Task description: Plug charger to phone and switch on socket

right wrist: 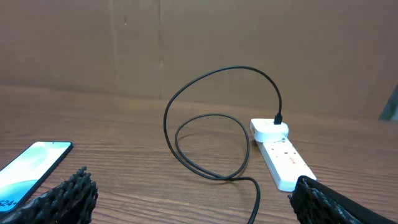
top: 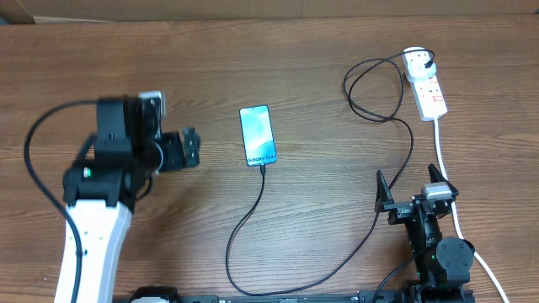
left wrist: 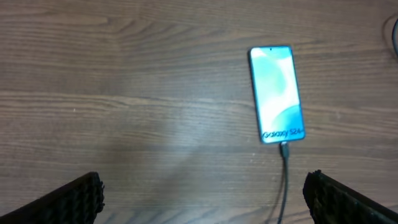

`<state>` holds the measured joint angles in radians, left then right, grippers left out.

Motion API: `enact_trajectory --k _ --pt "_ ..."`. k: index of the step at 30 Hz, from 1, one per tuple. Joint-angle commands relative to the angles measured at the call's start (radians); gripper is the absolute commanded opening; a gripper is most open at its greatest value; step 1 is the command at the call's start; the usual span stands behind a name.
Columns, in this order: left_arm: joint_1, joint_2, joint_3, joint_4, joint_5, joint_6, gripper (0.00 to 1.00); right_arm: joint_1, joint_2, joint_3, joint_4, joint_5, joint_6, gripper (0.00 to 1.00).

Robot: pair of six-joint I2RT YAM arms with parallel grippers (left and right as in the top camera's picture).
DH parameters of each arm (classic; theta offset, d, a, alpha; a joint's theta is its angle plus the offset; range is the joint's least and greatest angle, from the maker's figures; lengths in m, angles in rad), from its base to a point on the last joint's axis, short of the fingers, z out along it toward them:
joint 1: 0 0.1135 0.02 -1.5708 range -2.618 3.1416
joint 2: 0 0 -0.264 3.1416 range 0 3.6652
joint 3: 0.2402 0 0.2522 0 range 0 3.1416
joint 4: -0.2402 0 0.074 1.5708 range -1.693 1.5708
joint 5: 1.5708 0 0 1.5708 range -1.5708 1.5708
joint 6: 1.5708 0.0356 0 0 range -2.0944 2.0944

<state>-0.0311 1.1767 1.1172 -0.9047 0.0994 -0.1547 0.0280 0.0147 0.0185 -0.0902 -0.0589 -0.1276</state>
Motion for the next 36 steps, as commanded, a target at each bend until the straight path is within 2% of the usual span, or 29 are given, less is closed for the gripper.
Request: enact_trajectory --k 1,15,24,36 --pt "-0.002 -0.084 -0.092 0.029 -0.020 0.029 1.00 0.005 -0.012 -0.010 0.008 0.013 -0.002 1.00" --pt "-0.002 -0.528 -0.503 0.253 0.032 0.051 1.00 0.005 -0.012 -0.010 0.008 0.013 -0.002 1.00" --pt "-0.002 -0.832 -0.713 0.346 0.030 0.051 1.00 0.005 -0.012 -0.010 0.008 0.013 -0.002 1.00" --pt "-0.002 -1.078 -0.916 0.532 0.023 0.055 1.00 0.005 -0.012 -0.010 0.008 0.013 -0.002 1.00"
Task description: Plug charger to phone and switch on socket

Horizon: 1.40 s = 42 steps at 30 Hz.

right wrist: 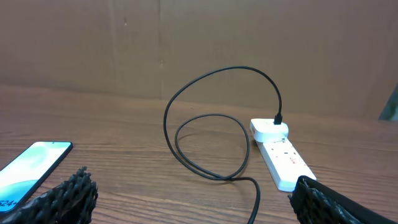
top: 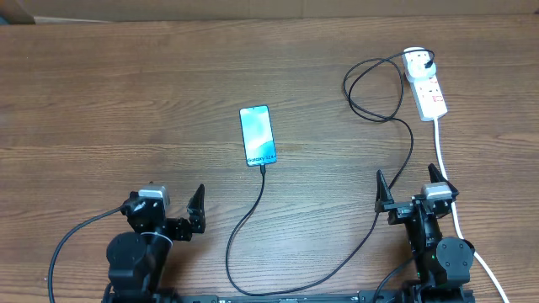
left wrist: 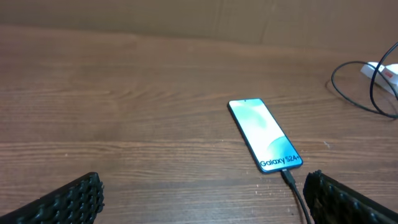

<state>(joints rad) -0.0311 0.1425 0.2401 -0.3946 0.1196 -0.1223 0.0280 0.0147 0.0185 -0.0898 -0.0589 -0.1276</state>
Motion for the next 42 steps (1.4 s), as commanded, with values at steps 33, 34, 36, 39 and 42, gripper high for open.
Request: enact_trajectory --k 33,34,36,39,42 --pt "0.000 -0.139 -0.235 0.324 -0.223 0.127 1.00 0.005 -0.012 -0.010 0.007 0.013 -0.002 1.00" --pt "0.000 -0.139 -0.235 0.324 -0.223 0.127 1.00 0.005 -0.012 -0.010 0.007 0.013 -0.002 1.00" --pt "0.000 -0.139 -0.235 0.324 -0.223 0.127 1.00 0.005 -0.012 -0.010 0.007 0.013 -0.002 1.00" --pt "0.000 -0.139 -0.235 0.324 -0.223 0.127 1.00 0.005 -0.012 -0.010 0.007 0.013 -0.002 1.00" --pt "0.000 -0.139 -0.235 0.324 -0.221 0.116 1.00 0.005 -0.012 -0.010 0.007 0.013 -0.002 1.00"
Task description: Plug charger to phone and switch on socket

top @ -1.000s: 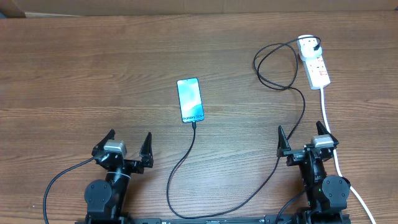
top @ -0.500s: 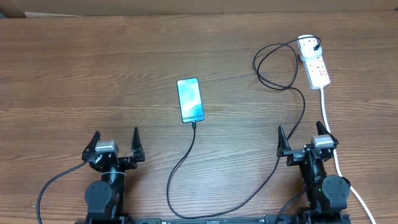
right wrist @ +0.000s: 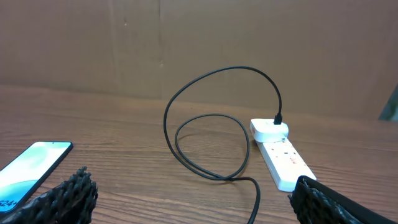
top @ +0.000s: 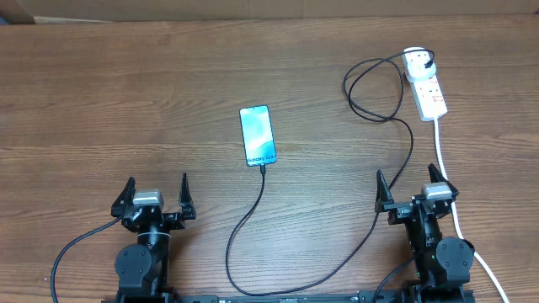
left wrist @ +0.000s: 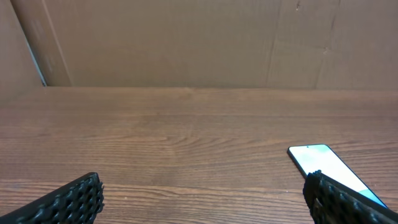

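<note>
A phone [top: 258,135] with a lit blue screen lies flat mid-table, and the black charger cable [top: 253,210] is plugged into its near end. The cable loops right to a white power strip [top: 428,84] at the far right, where its plug sits in the socket. The phone [left wrist: 329,165] shows at the right of the left wrist view, and the phone [right wrist: 34,162] and strip [right wrist: 283,155] show in the right wrist view. My left gripper [top: 155,202] rests open at the near left, holding nothing. My right gripper [top: 413,195] rests open at the near right, holding nothing.
A brown cardboard wall [left wrist: 186,43] backs the table's far edge. The strip's white lead [top: 450,202] runs down the right side past my right arm. Cable loops [top: 375,88] lie left of the strip.
My left arm has drawn further back and squared up at the near left edge; its camera now looks level across the table. The right arm, phone and cable are unchanged.
My left gripper stood open out over the table, left of the phone, with the cable in the phone. Then it was low at the near left edge, and now it sits at rest there. The right arm stayed parked throughout.
</note>
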`<state>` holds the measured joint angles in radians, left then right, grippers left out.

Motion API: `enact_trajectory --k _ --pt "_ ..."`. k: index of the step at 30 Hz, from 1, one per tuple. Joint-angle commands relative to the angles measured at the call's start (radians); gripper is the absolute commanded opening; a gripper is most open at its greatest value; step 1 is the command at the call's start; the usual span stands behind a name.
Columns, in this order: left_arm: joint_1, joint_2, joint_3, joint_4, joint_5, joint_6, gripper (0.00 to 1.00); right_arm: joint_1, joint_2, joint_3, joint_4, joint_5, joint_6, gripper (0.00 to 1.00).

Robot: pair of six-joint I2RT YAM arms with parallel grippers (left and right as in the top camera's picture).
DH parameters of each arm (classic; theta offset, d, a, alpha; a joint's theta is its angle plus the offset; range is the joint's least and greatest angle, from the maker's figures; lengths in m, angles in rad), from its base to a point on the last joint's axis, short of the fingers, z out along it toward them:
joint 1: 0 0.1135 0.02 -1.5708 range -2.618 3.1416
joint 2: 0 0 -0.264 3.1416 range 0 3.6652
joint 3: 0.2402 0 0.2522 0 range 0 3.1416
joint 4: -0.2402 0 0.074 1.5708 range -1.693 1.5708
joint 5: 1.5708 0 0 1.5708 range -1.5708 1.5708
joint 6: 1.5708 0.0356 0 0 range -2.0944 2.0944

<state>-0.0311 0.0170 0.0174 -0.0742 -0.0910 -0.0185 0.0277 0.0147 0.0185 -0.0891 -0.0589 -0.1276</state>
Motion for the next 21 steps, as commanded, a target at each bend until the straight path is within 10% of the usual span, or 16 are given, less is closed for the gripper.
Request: enact_trajectory --k 1,21 --pt "0.000 -0.014 -0.013 0.004 -0.010 0.002 1.00 0.006 -0.012 -0.010 0.006 0.013 -0.002 1.00" --pt "0.000 -0.013 -0.013 0.005 -0.017 -0.056 1.00 0.006 -0.012 -0.010 0.006 0.013 -0.002 1.00"
